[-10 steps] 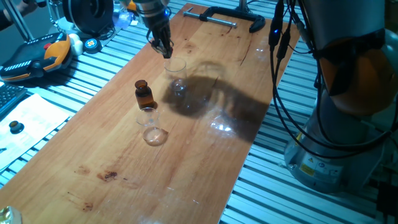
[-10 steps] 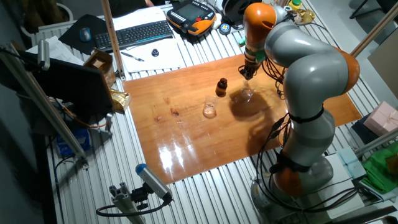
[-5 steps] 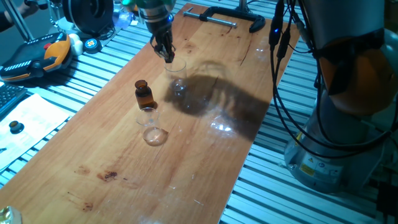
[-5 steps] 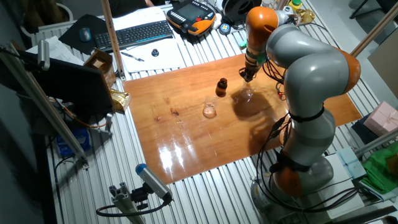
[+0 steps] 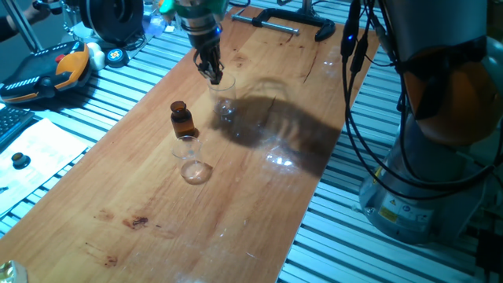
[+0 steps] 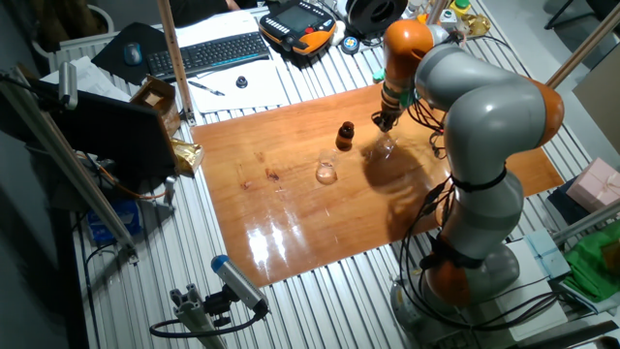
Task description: Transfer liquid using a dropper
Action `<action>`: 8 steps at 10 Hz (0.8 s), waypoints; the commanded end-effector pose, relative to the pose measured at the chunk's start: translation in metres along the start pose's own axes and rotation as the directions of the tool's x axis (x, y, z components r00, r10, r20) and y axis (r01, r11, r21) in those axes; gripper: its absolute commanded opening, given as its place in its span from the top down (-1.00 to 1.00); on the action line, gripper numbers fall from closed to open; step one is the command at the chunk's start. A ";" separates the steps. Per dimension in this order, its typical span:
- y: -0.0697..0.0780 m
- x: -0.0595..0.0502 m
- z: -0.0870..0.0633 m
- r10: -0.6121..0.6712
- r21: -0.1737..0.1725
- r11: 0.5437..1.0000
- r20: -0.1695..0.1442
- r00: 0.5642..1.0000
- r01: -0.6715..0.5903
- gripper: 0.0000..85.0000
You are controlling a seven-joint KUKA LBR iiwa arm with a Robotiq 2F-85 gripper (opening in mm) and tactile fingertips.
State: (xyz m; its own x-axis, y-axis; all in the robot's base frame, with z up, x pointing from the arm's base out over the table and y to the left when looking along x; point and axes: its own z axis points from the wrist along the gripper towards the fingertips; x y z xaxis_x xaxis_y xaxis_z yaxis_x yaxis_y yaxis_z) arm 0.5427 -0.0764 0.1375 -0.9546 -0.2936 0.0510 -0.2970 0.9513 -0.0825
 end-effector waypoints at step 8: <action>0.003 0.003 0.004 0.002 0.003 1.000 0.011 1.000 -0.002 0.43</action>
State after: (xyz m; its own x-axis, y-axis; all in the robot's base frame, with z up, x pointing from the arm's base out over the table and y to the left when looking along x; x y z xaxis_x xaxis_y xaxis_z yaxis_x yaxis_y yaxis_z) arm 0.5389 -0.0747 0.1334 -0.9554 -0.2927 0.0403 -0.2952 0.9516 -0.0854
